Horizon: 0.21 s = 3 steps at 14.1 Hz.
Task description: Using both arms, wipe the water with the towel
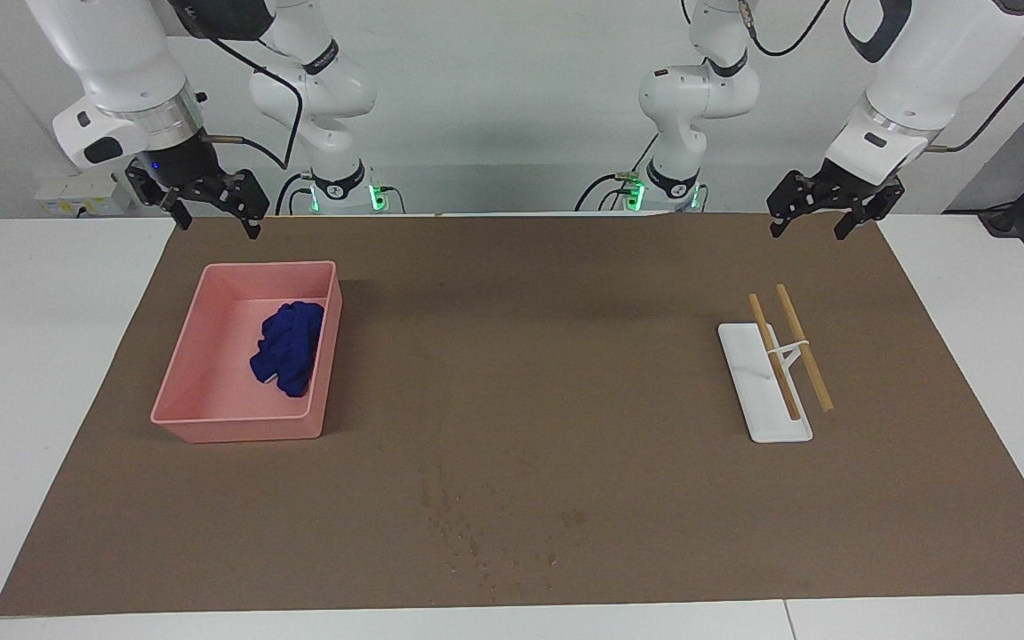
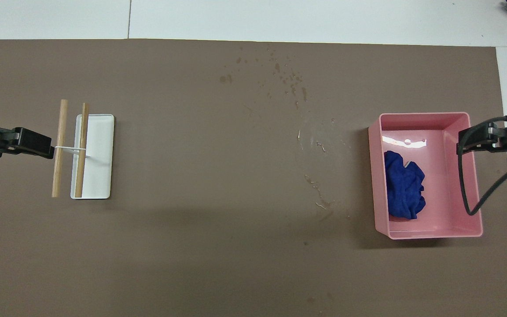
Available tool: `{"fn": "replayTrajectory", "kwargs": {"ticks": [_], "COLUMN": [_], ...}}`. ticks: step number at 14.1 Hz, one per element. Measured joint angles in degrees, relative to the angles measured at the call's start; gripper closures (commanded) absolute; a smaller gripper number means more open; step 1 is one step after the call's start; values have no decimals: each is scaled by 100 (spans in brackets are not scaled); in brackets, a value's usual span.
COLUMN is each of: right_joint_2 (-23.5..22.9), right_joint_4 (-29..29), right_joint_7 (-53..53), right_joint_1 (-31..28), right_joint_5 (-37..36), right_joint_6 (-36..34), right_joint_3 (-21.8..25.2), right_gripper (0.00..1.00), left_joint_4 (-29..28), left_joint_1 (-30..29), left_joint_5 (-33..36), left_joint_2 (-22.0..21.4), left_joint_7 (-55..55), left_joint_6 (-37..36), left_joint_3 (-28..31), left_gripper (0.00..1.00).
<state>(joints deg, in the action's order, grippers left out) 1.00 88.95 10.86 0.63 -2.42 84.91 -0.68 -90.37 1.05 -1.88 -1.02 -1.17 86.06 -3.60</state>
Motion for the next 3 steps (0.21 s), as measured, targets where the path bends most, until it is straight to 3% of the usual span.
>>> {"fn": "replayTrajectory", "kwargs": {"ticks": [3], "right_joint_2": [3], "right_joint_4": [20], "right_joint_7": [0], "right_joint_1": [-6], "right_joint_5": [0], "right_joint_6": [0], "right_joint_3": [-20], "right_gripper": [0], "left_joint_4": [0], "left_joint_1": [0], "left_joint_5": [0], "left_joint_2": [0], "left_joint_7": [0], "left_joint_6": [0], "left_joint_3": [0], "left_gripper": [0]}}
